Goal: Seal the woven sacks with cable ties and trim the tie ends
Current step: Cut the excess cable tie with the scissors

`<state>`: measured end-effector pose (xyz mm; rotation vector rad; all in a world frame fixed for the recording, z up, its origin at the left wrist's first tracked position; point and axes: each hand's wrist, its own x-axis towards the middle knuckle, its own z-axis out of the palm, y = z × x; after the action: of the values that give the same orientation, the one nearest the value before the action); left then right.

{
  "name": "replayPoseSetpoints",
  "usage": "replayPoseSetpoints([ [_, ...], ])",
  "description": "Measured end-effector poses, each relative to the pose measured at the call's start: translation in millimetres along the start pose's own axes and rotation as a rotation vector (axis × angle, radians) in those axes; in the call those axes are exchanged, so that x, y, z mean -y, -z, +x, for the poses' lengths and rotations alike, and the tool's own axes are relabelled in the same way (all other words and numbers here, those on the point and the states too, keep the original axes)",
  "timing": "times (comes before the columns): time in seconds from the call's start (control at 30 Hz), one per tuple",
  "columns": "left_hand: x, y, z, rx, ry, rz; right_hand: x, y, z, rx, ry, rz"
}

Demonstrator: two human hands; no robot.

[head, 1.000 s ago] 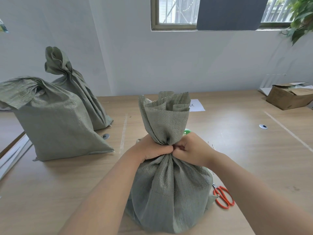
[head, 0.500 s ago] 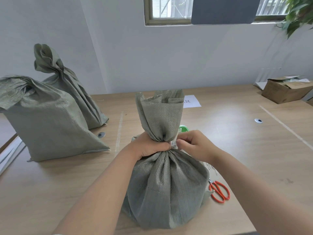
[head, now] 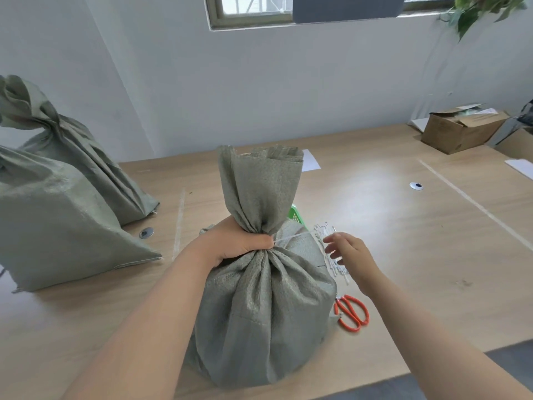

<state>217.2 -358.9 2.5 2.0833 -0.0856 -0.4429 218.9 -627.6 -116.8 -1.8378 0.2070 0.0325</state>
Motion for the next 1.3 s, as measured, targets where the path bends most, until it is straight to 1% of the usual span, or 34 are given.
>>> replayPoseSetpoints([
  [0.03, -1.5, -2.6, 2.0, -0.005, 0.006, 0.005, -18.5, 1.7, 3.7, -0.014, -0.051, -0.052],
  [0.1, -3.4, -7.1, 6.1, -0.012, 0.015, 0.002, -57.6, 6.3, 12.5, 0.004, -0.151, -0.25],
  [0.2, -4.7, -11.3, 10.0, -0.016, 0.025, -0.022, -111.9, 9.6, 16.8, 0.108, -0.303, -0.601],
  [0.27, -5.1, -13.3, 12.9, -0.027, 0.047, -0.034, -140.9, 10.0, 13.8, 0.177, -0.344, -0.768],
  [0.33, -4.6, -12.9, 14.2, -0.046, 0.059, -0.042, -159.3, 6.8, 8.8, 0.234, -0.343, -0.849],
  [0.43, -3.5, -10.3, 16.1, -0.084, 0.066, -0.065, -176.2, 2.7, 4.8, 0.254, -0.264, -0.884],
  [0.53, 0.9, -8.4, 14.9, -0.088, 0.067, -0.114, -191.4, -0.8, 6.6, 0.259, -0.168, -0.946],
  [0.63, 5.5, -9.4, 12.7, -0.07, 0.043, -0.151, -196.1, -3.7, 8.9, 0.241, -0.145, -0.967],
  [0.73, 9.3, -8.6, 12.6, -0.057, 0.023, -0.17, -199.2, -6.5, 9.2, 0.185, -0.109, -0.964],
  [0.83, 11.7, -7.3, 12.6, -0.048, 0.016, -0.195, -200.8, -8.9, 9.6, 0.156, -0.12, -0.926],
  [0.9, 12.9, -7.0, 11.9, -0.034, 0.014, -0.203, -200.7, -8.9, 11.8, 0.167, -0.161, -0.933],
  [1.0, 13.9, -4.5, 10.1, -0.009, 0.019, -0.208, -198.7, -5.9, 16.1, 0.142, -0.174, -0.937],
  [1.13, 13.7, -2.2, 5.8, 0.015, 0.002, -0.191, -171.2, 4.3, 15.6, 0.118, -0.207, -0.944],
  [1.23, 17.1, 2.8, 2.9, 0.001, -0.025, -0.211, -137.7, 17.9, 11.4, 0.016, -0.268, -0.823],
  [1.3, 20.2, 6.5, 1.1, 0.004, -0.032, -0.215, -110.9, 26.8, 7.0, -0.07, -0.278, -0.659],
])
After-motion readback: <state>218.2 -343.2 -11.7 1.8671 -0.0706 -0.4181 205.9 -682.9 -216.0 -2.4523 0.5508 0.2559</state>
